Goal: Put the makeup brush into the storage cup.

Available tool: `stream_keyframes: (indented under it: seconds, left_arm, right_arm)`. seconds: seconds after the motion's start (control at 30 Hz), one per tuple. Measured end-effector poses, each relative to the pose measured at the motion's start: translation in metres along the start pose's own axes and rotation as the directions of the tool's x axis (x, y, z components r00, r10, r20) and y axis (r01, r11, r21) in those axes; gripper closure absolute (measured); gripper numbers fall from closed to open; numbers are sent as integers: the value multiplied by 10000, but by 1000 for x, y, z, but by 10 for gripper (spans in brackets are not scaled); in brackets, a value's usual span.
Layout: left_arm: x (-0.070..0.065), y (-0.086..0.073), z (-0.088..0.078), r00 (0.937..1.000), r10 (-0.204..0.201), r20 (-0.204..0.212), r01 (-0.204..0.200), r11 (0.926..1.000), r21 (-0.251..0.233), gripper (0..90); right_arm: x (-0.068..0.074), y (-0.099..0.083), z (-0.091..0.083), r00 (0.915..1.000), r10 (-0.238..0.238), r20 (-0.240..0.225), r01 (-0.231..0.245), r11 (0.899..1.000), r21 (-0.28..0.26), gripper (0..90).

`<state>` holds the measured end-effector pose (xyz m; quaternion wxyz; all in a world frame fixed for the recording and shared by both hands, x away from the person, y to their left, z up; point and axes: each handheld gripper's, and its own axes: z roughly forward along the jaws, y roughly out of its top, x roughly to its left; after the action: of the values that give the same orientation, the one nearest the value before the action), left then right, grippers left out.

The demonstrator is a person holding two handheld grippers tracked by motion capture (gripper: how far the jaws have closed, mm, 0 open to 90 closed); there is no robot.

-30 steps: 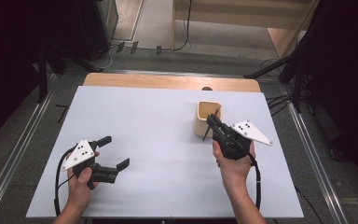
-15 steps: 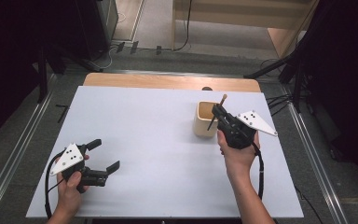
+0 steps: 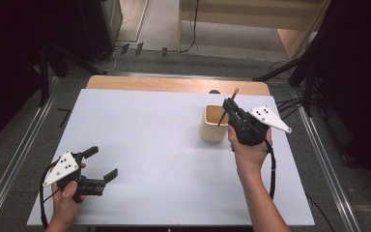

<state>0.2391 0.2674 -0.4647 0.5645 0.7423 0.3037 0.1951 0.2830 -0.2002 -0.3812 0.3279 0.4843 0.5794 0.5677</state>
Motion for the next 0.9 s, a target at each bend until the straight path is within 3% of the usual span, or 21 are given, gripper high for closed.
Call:
stream_keyframes:
  seconds: [0.33, 0.57, 0.7, 0.9]
  left_arm:
    - [0, -2, 2, 10000, 60, 6, -60, 9999, 87, 0]
    - [-1, -2, 2, 10000, 39, 3, -39, 10000, 79, 0]
    - [-1, -2, 3, 10000, 61, 32, -62, 9999, 93, 0]
    - [-1, -2, 3, 10000, 73, 30, -73, 9999, 93, 0]
  right_arm:
    - [-7, 4, 10, 9995, -92, 311, 95, 9999, -104, 841]
    - [-13, -2, 20, 9979, -477, 434, 477, 9989, 6, 842]
    - [-18, -6, 26, 9981, -378, 495, 375, 9993, 79, 842]
    - [-23, -13, 32, 9957, -609, 692, 585, 9976, 365, 841]
